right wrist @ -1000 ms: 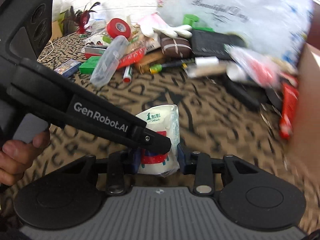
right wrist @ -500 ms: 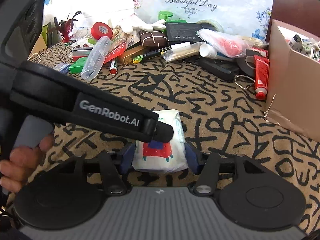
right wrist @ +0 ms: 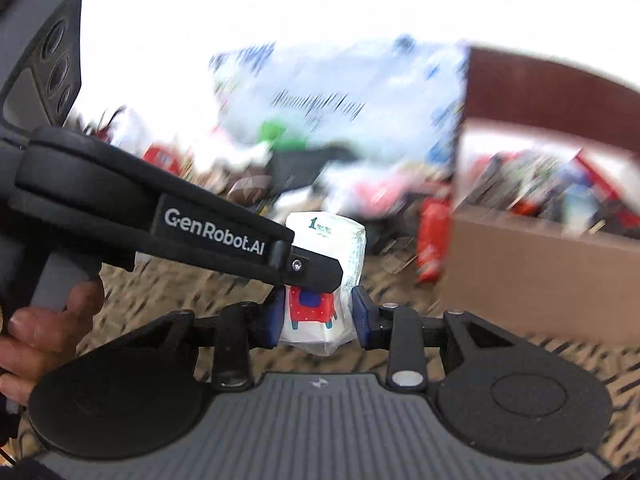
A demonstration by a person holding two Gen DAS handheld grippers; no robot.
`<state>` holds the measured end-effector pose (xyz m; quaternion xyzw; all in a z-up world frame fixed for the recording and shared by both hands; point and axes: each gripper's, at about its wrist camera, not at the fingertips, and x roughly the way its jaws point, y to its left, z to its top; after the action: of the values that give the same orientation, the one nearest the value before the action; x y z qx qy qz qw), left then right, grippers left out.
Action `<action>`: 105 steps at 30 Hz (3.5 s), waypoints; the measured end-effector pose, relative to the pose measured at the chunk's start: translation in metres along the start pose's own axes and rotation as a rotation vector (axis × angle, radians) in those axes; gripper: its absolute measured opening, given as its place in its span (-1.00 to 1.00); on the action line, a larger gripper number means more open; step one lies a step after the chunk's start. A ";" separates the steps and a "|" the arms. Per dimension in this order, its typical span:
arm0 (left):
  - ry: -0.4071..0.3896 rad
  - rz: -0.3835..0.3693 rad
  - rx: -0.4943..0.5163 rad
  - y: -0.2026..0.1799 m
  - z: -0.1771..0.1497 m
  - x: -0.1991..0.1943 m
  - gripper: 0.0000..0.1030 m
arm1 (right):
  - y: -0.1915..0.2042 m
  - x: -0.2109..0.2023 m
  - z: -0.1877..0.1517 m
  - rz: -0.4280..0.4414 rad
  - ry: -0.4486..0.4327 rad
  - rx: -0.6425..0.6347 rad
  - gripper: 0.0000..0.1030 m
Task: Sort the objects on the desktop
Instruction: 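Lift the tissue packet and carry it over the cardboard box, then lower the packet into the box and open both tools, then withdraw both tools from the box back toward the pile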
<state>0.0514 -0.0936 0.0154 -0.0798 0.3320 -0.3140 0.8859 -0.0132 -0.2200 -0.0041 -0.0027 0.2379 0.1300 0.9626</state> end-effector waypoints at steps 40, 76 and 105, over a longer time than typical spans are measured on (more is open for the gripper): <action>-0.113 -0.080 0.066 -0.028 0.059 0.100 0.89 | -0.105 0.053 0.023 -0.348 -0.048 0.056 0.81; -0.223 0.120 -0.120 0.046 -0.036 -0.046 0.89 | 0.049 0.027 0.009 -0.030 -0.029 -0.162 0.82; -0.241 0.504 -0.435 0.238 -0.052 -0.070 0.45 | 0.166 0.177 0.007 0.280 0.146 -0.303 0.39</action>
<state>0.0970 0.1406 -0.0704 -0.2187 0.2933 0.0041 0.9306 0.0991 -0.0150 -0.0693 -0.1238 0.2829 0.2963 0.9038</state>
